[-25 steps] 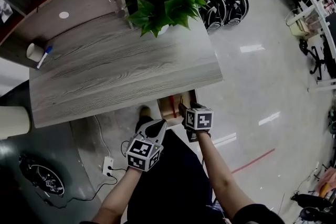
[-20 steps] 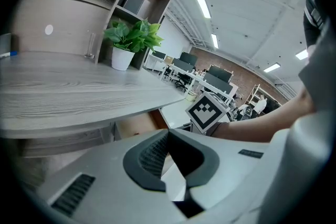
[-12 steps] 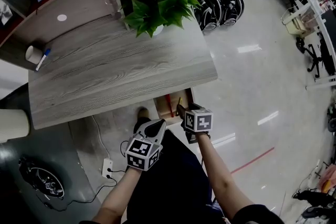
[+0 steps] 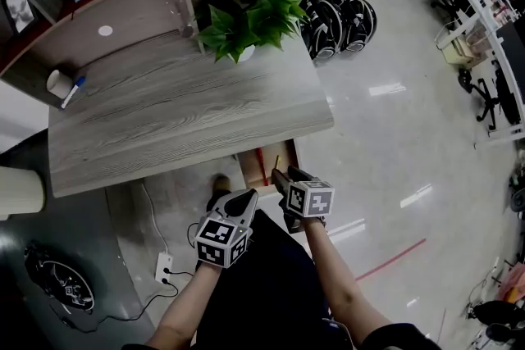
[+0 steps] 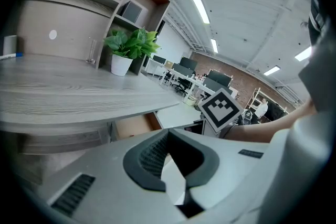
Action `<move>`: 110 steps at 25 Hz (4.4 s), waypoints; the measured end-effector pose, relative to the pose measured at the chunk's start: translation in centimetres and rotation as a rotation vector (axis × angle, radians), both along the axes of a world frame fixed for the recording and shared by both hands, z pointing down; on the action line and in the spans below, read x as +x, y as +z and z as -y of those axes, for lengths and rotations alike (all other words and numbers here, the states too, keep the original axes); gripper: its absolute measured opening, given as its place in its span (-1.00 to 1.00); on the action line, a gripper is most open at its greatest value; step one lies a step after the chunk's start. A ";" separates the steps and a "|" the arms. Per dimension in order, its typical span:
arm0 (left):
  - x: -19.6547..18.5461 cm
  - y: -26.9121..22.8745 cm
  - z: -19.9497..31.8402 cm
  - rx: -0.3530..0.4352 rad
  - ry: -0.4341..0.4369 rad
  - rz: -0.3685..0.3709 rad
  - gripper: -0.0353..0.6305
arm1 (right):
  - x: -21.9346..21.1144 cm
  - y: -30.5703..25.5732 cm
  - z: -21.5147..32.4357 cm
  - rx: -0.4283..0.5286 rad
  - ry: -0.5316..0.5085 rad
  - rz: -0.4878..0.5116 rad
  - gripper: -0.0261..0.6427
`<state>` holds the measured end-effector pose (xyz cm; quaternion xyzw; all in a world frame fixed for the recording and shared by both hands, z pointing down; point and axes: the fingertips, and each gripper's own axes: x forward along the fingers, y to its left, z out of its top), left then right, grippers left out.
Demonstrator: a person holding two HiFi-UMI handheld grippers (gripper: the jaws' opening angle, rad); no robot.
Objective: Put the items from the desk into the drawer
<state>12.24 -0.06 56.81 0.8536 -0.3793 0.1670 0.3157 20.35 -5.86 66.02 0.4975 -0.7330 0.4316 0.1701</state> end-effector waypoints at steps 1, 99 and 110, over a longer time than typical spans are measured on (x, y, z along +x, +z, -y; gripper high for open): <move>0.0 -0.3 0.0 0.006 -0.002 -0.004 -0.85 | -0.2 -0.6 -0.2 0.011 0.005 0.019 -0.35; -43.0 -6.9 15.8 0.140 -0.496 -0.040 -0.85 | -45.4 -14.9 12.0 0.384 -0.402 0.077 -0.94; -49.5 -6.3 15.3 0.142 -0.565 -0.052 -0.85 | -52.3 -14.5 12.8 0.403 -0.509 0.075 -0.94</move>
